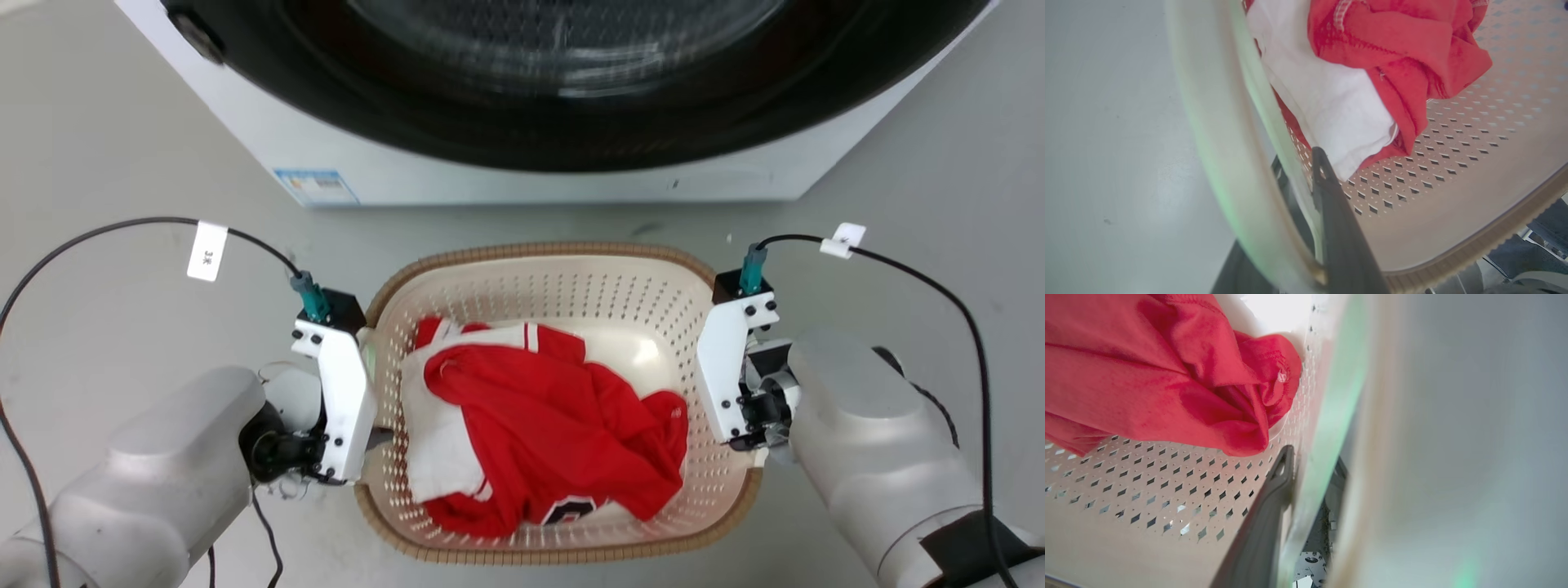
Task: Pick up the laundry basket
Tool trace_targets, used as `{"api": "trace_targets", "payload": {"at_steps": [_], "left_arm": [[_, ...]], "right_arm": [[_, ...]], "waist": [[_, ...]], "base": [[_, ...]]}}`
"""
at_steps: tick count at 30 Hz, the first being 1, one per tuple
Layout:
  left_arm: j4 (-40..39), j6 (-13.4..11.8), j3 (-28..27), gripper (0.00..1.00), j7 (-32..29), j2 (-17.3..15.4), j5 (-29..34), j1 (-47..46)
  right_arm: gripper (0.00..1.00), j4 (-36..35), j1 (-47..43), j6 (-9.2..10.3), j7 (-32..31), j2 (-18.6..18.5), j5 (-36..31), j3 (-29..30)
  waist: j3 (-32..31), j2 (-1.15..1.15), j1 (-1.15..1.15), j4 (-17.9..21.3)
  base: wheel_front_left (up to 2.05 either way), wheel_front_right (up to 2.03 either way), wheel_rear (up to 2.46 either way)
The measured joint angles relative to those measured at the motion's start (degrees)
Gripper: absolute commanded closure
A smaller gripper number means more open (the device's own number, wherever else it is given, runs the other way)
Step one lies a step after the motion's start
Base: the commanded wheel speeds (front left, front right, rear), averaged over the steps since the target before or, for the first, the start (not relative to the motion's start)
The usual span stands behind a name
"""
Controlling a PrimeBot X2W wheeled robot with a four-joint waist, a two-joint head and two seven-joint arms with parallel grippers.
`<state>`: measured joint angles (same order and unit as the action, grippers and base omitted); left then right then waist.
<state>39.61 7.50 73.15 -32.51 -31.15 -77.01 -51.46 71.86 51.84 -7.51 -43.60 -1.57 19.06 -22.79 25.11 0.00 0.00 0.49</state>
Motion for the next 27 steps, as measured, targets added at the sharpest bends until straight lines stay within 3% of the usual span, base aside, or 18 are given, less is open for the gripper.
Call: {"api": "trace_targets", "payload": {"at_steps": [13,27], "left_arm": [[-3.26,0.00,-0.01,1.00,-8.39,-2.87,-1.90,3.68],[-3.91,-0.03,-0.16,1.00,-15.53,-2.88,-3.13,6.97]], "right_arm": [[1.00,-4.08,-3.57,0.01,-11.01,0.09,8.32,-5.73],[1.00,-5.87,-6.12,0.03,-15.92,-0.03,13.84,-9.50]], "waist": [[-12.59,0.00,0.01,1.07],[-22.81,0.00,0.01,1.53]], "base": [[0.00,0.00,0.00],[0.00,0.00,0.00]]}}
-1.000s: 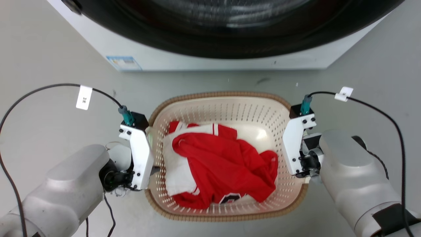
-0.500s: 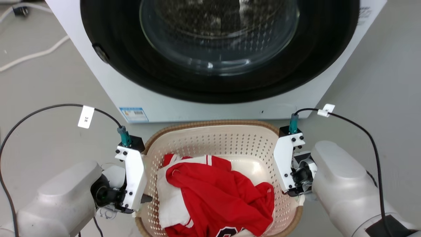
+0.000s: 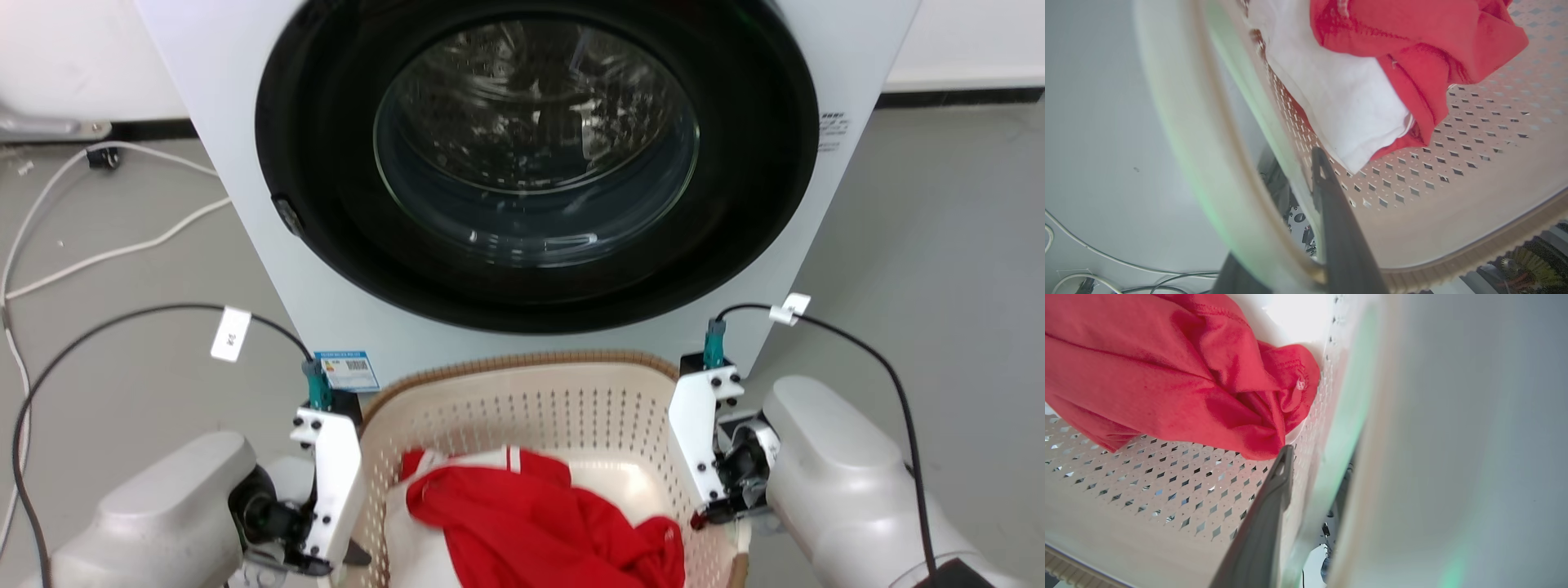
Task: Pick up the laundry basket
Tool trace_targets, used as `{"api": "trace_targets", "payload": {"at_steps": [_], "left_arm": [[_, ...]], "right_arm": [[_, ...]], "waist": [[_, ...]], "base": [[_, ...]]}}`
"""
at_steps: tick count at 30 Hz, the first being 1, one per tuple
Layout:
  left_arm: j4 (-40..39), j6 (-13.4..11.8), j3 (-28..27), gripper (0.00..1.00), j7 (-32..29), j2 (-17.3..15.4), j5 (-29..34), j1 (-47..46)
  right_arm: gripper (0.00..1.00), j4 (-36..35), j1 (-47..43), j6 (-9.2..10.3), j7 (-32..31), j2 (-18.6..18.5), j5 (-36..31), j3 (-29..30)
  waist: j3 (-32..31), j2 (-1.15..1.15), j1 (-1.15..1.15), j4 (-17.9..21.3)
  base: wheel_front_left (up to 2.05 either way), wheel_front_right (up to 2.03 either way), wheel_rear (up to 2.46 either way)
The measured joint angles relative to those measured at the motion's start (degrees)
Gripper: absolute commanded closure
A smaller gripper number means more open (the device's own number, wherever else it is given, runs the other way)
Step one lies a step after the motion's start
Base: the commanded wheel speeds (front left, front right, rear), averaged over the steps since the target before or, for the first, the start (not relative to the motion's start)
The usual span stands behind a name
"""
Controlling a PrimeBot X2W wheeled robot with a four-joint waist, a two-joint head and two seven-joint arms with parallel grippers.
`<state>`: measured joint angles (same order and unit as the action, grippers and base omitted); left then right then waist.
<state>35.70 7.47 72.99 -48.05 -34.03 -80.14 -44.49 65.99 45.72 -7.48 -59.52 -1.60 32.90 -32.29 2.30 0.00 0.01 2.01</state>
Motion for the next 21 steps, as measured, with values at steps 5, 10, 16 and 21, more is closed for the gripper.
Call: {"api": "trace_targets", "payload": {"at_steps": [5,10,16,21], "left_arm": [[-0.51,-0.13,0.10,1.00,-1.74,0.01,-0.80,1.38],[-0.54,-0.13,0.11,1.00,-1.79,0.08,-1.20,2.18],[-0.52,-0.13,0.10,1.00,-1.79,0.08,-1.37,2.22],[-0.64,-0.13,0.12,1.00,-2.08,-0.19,-1.80,2.22]], "right_arm": [[1.00,-0.70,-1.69,0.08,-1.08,-0.23,1.94,-1.22],[1.00,-0.58,-1.98,0.08,-1.30,-0.33,2.75,-2.10],[1.00,0.65,-2.02,0.08,-0.88,-0.29,3.04,-2.52],[1.00,1.08,-2.27,0.08,-0.40,-0.25,3.58,-2.87]], "waist": [[-2.11,0.00,0.00,0.29],[-3.02,0.00,0.00,0.65],[-3.60,0.00,-0.01,0.88],[-3.58,0.00,-0.01,1.04]], "base": [[0.00,0.00,0.00],[0.00,0.00,0.00],[0.00,0.00,0.00],[0.00,0.00,0.00]]}}
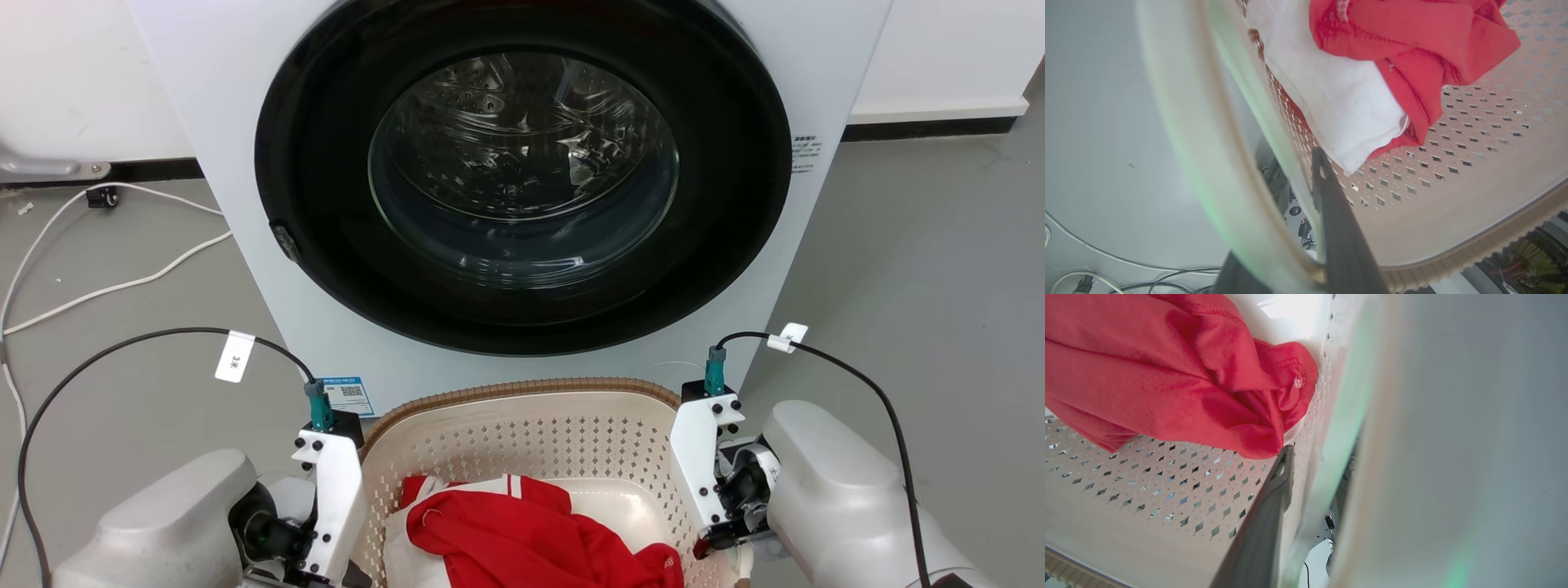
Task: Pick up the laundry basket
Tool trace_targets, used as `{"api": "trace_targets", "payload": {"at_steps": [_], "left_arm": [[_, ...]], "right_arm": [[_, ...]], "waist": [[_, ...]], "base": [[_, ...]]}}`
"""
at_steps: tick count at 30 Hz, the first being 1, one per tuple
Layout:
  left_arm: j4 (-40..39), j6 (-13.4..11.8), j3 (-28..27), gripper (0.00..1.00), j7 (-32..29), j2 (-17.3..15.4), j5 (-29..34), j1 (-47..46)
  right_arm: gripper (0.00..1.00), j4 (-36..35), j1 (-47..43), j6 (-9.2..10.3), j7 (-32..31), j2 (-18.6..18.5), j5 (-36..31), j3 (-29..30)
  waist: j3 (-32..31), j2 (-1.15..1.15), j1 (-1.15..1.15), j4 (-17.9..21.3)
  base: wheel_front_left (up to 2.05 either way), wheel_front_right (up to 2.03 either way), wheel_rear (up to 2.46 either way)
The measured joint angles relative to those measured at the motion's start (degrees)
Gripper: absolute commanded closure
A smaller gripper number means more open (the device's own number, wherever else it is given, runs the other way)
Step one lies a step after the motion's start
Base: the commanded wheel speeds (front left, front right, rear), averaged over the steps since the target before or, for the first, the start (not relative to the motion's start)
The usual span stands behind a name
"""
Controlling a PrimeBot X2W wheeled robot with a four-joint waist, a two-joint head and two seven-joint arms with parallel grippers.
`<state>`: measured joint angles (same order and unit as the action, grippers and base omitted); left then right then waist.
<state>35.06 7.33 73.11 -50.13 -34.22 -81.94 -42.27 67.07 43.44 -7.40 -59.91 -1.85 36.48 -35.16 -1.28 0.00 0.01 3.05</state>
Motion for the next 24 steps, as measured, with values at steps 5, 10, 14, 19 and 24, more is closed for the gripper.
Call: {"api": "trace_targets", "payload": {"at_steps": [5,10,14,19,24], "left_arm": [[0.29,0.01,-0.04,1.00,-0.13,-0.18,-0.37,-0.07],[0.86,0.05,-0.02,1.00,-0.14,0.03,-0.60,-0.30],[1.18,0.05,-0.02,1.00,-0.21,0.16,-0.62,-0.35],[1.51,0.05,0.00,1.00,-0.12,0.43,-0.60,-0.46],[1.69,0.05,0.00,1.00,-0.13,0.49,-0.57,-0.48]], "right_arm": [[1.00,0.53,-0.01,0.00,1.14,0.14,0.41,-0.11],[1.00,1.03,-0.01,0.00,1.64,0.15,0.90,-0.46],[1.00,0.99,-0.01,0.00,1.67,0.15,1.42,-0.85],[1.00,1.09,0.11,0.00,1.91,0.13,1.90,-1.38],[1.00,1.12,0.33,0.00,1.91,0.11,2.59,-2.13]], "waist": [[0.16,0.00,0.00,0.04],[0.36,0.00,-0.01,-0.08],[0.41,0.00,-0.01,-0.12],[0.58,0.00,-0.01,-0.25],[0.59,0.00,-0.01,-0.20]], "base": [[0.00,0.00,0.00],[0.00,0.00,0.00],[0.00,0.00,0.00],[0.00,0.00,0.00],[0.00,0.00,0.00]]}}
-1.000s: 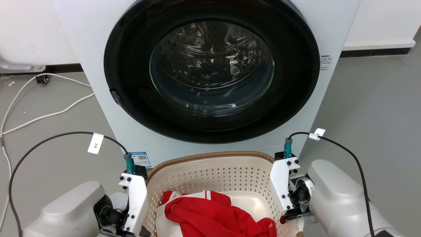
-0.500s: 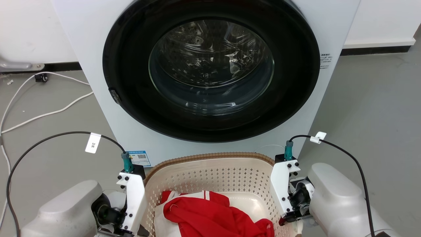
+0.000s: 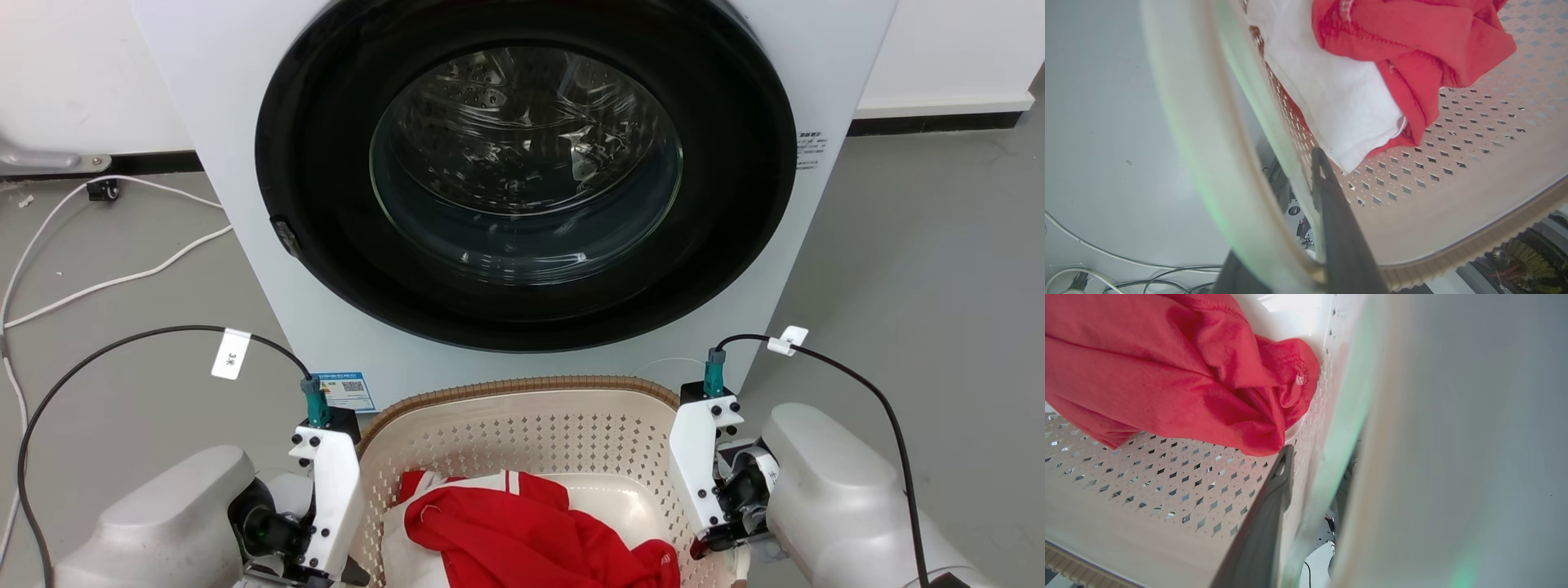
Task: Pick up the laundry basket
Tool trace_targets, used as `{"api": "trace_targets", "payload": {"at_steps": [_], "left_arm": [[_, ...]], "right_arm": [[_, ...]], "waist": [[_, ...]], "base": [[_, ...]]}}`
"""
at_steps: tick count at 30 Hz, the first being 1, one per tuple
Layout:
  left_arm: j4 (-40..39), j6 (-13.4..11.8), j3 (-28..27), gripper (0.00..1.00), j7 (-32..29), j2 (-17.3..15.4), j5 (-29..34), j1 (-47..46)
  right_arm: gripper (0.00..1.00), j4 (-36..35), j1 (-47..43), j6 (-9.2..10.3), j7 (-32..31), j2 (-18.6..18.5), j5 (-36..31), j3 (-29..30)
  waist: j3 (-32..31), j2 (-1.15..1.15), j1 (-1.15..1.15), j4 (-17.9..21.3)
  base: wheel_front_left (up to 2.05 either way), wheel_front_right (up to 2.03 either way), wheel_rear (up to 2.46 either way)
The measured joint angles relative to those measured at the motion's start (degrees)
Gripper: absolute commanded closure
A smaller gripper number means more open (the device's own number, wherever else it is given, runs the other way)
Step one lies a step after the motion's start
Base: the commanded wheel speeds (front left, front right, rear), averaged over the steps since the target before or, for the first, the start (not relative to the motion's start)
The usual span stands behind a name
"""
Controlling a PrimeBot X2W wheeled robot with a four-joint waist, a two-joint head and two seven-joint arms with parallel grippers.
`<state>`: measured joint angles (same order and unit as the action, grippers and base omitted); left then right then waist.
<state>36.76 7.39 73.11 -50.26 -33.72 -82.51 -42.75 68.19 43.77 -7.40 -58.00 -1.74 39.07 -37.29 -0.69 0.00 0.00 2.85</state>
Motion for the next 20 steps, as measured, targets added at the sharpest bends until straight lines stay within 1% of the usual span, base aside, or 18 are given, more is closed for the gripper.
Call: {"api": "trace_targets", "payload": {"at_steps": [20], "left_arm": [[0.46,0.00,0.01,1.00,-0.24,0.29,0.05,-0.35]], "right_arm": [[1.00,0.80,0.85,0.00,0.34,-0.03,1.91,-2.31]], "waist": [[-0.26,0.00,0.00,0.14]], "base": [[0.00,0.00,0.00]]}}
